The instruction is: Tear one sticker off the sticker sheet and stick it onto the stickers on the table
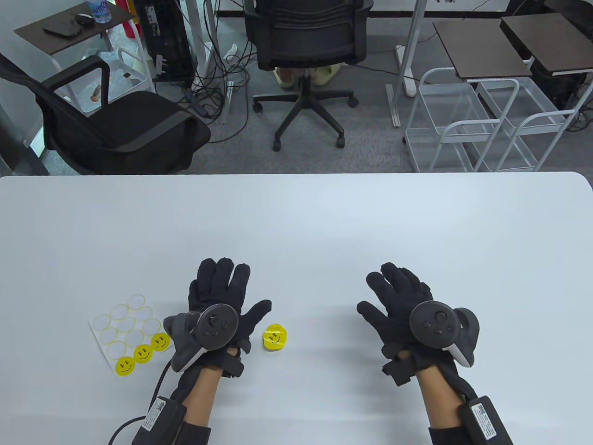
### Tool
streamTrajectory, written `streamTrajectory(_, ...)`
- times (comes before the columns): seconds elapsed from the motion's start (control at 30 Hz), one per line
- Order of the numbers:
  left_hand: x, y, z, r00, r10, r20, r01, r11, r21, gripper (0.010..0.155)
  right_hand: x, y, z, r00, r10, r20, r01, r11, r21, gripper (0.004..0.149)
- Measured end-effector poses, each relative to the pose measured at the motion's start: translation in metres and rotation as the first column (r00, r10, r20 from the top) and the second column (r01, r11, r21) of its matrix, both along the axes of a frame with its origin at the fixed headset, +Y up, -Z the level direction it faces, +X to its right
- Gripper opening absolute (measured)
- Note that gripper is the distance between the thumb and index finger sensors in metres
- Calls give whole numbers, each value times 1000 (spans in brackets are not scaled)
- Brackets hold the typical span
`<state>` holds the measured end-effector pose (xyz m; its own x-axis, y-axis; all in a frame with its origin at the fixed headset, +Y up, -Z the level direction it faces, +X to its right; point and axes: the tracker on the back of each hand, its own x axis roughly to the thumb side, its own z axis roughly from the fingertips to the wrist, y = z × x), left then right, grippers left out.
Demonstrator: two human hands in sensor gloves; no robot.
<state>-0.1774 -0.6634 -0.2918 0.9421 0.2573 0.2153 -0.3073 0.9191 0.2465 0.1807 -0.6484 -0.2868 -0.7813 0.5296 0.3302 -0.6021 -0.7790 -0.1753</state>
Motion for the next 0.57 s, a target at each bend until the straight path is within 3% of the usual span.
streamTrajectory(0.1, -5, 1, 1, 999, -38, -13, 38, 999, 33, 85, -1, -2, -1, 1000, -4, 4, 4, 1000, -7, 74)
streamTrajectory(0.3, -12, 2, 3, 1000, 21, 7, -21, 999, 41, 84, -15, -6, -1, 1000, 10, -27, -10, 1000, -9, 75)
streamTrajectory(0.57, -1, 2, 2, 999, 12, 35, -14, 999, 42, 84, -26, -8, 2, 997, 32, -75, -32, 999, 1, 74)
